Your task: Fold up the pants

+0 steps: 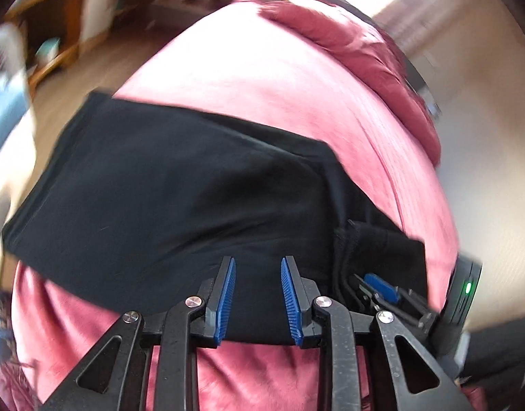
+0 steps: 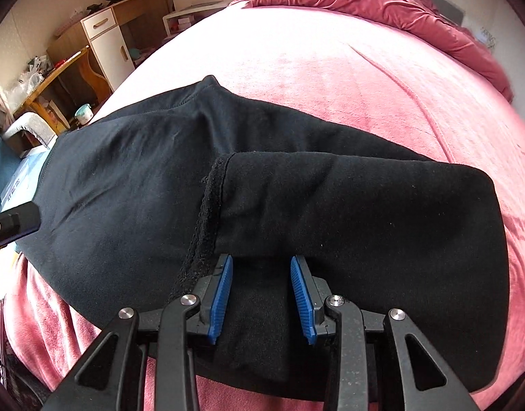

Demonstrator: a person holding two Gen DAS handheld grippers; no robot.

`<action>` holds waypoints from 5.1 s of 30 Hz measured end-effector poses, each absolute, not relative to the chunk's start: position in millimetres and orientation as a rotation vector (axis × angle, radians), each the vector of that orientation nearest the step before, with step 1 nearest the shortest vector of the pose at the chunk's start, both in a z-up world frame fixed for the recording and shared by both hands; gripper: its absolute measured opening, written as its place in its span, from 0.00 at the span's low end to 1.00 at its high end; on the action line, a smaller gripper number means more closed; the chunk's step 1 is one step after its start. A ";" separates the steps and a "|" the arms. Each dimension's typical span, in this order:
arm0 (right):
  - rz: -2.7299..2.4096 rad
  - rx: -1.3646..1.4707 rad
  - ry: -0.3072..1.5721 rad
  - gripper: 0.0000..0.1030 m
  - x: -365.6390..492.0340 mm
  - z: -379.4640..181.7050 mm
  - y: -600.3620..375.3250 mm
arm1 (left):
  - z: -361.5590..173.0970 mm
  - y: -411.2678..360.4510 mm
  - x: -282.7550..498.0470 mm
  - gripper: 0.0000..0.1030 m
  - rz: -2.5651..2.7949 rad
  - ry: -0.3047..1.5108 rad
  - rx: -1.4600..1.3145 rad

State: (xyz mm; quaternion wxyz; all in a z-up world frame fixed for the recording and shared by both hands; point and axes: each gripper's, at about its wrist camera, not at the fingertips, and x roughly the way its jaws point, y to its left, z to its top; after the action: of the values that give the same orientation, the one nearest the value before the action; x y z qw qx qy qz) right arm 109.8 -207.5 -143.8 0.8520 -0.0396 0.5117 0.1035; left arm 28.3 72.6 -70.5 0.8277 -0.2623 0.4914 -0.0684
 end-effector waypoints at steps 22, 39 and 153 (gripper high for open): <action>0.238 0.051 1.080 0.40 107.8 -141.4 -241.1 | -135.7 259.5 -30.1 0.31 0.273 1.022 -1.170; 0.212 -0.035 0.994 0.48 100.3 -108.3 -221.8 | -108.3 244.7 -11.5 0.13 0.149 0.914 -1.041; -0.009 0.267 1.127 0.16 12.5 -105.6 -404.3 | -66.9 -72.3 42.8 0.23 -0.602 1.106 -0.162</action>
State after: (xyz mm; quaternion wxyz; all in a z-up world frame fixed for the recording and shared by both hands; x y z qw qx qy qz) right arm 12.5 -404.3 -105.6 0.8368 0.1263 0.5327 -0.0042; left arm 42.8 -72.3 -66.9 0.8052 -0.0758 0.5165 -0.2813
